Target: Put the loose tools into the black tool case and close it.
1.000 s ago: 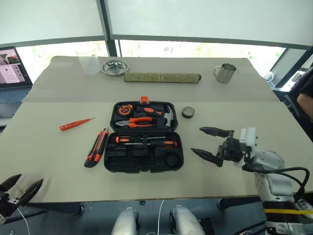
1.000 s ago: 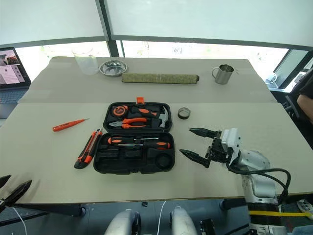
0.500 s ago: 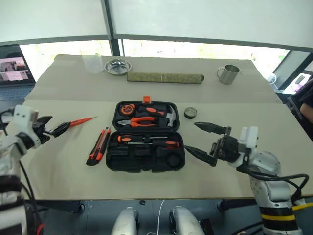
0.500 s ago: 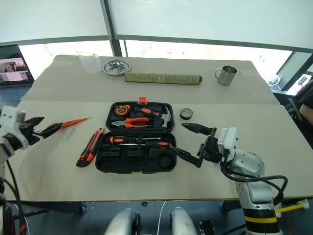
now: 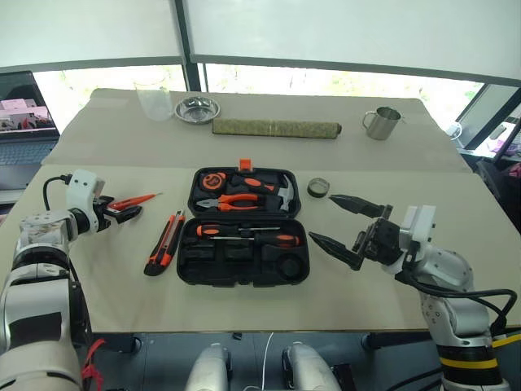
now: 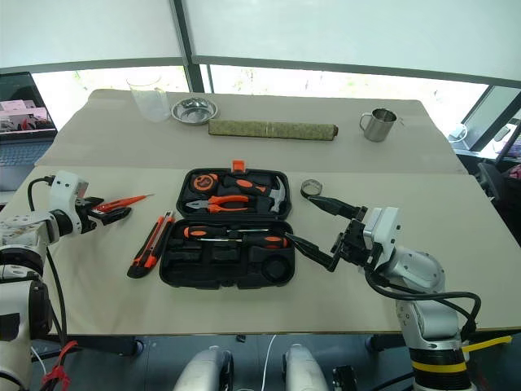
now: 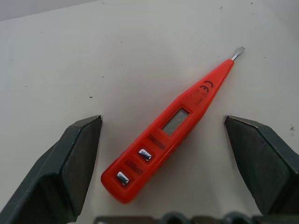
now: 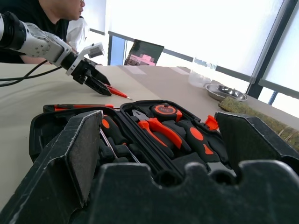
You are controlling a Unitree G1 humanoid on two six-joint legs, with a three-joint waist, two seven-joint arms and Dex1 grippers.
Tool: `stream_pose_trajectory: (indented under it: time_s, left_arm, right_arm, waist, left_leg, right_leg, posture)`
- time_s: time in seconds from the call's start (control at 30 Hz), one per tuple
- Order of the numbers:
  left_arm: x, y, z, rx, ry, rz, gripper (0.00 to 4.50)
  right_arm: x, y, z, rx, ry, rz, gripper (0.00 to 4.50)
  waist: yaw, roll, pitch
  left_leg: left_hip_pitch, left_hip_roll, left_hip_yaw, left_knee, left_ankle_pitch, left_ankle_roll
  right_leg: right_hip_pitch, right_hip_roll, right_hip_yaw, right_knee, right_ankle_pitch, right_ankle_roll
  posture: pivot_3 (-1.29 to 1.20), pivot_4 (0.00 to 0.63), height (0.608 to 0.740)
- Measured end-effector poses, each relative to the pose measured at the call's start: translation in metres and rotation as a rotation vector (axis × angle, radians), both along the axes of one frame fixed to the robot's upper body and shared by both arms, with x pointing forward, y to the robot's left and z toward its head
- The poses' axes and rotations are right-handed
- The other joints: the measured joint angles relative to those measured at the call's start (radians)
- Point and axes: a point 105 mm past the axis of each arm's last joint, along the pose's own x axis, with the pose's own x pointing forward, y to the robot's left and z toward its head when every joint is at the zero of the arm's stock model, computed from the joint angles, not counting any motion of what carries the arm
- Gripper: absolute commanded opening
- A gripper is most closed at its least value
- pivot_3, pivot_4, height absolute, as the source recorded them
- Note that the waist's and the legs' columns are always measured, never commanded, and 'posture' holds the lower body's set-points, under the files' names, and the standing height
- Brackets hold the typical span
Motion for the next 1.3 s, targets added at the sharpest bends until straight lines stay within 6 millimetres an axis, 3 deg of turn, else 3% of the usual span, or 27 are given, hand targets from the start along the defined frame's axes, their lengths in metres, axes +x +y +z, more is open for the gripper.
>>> stream_pose_trajectory:
  time_s: [0.03, 0.23, 0.53, 0.67, 0.7, 0.87, 1.07, 1.3]
  left_arm:
    - [-0.001, -0.002, 0.0, -0.006, 0.003, -0.015, 2.61]
    - [-0.007, -0.01, -0.003, -0.054, 0.024, -0.098, 0.51]
    - [-0.024, -0.023, -0.001, -0.122, -0.08, -0.281, 0.48]
    - [-0.04, -0.043, 0.03, -0.04, -0.183, -0.551, 0.48]
    - [-0.051, -0.054, 0.038, 0.024, -0.192, -0.673, 0.48]
    - [-0.08, -0.102, 0.05, 0.106, -0.154, -0.964, 0.48]
    - [-0.083, -0.146, 0.031, 0.229, -0.012, -1.018, 0.48]
    - [-0.086, -0.172, 0.016, 0.271, 0.062, -1.067, 0.48]
  right_arm:
    - [0.0, 0.0, 0.0, -0.001, 0.001, -0.004, 4.5]
    - [0.0, 0.001, -0.002, -0.009, 0.006, -0.004, 4.5]
    - [0.002, 0.006, 0.002, -0.025, -0.012, 0.035, 4.5]
    - [-0.008, 0.003, 0.0, -0.107, -0.008, 0.114, 4.5]
    - [-0.016, 0.001, -0.003, -0.154, 0.008, 0.16, 4.5]
    - [-0.032, -0.004, -0.013, -0.238, 0.073, 0.256, 4.5]
    - [-0.032, -0.005, -0.015, -0.232, 0.091, 0.249, 4.5]
    - [-0.031, -0.003, -0.015, -0.214, 0.094, 0.225, 4.5]
  waist:
    - [0.001, 0.0, 0.0]
    - [0.002, 0.0, 0.0]
    - [0.002, 0.0, 0.0]
    - [0.003, 0.0, 0.0]
    - [0.002, 0.0, 0.0]
    - [0.002, 0.001, 0.0]
    - [0.001, 0.001, 0.0]
    - [0.001, 0.001, 0.0]
  left_leg:
    - [0.0, 0.0, 0.0, 0.0, 0.0, 0.0]
    - [0.0, 0.0, 0.0, 0.001, 0.0, 0.0]
    - [-0.001, 0.0, -0.001, 0.002, 0.0, 0.0]
    - [-0.002, 0.0, -0.001, 0.003, 0.0, 0.0]
    - [-0.002, 0.001, -0.001, 0.003, 0.0, 0.001]
    - [-0.001, 0.001, -0.002, 0.007, -0.001, 0.001]
    - [-0.001, 0.001, -0.002, 0.008, -0.001, 0.001]
    - [-0.001, 0.001, -0.002, 0.008, -0.001, 0.001]
  right_leg:
    - [0.0, 0.0, 0.0, 0.0, 0.0, 0.0]
    - [0.0, 0.0, 0.0, 0.0, 0.0, 0.0]
    - [0.0, 0.0, 0.0, 0.0, 0.0, 0.0]
    - [0.001, -0.001, -0.001, 0.0, 0.0, 0.0]
    - [0.0, -0.001, 0.0, 0.0, 0.0, 0.001]
    - [0.002, -0.001, -0.001, 0.001, 0.0, 0.001]
    - [0.002, 0.001, 0.0, 0.001, 0.0, 0.002]
    - [0.002, 0.001, 0.0, 0.001, 0.0, 0.002]
  posture:
    - [0.0, 0.15, 0.74]
    - [0.0, 0.15, 0.74]
    - [0.0, 0.15, 0.74]
    - [0.0, 0.15, 0.74]
    - [0.0, 0.15, 0.74]
    - [0.0, 0.15, 0.74]
    - [0.0, 0.15, 0.74]
    - [0.0, 0.15, 0.74]
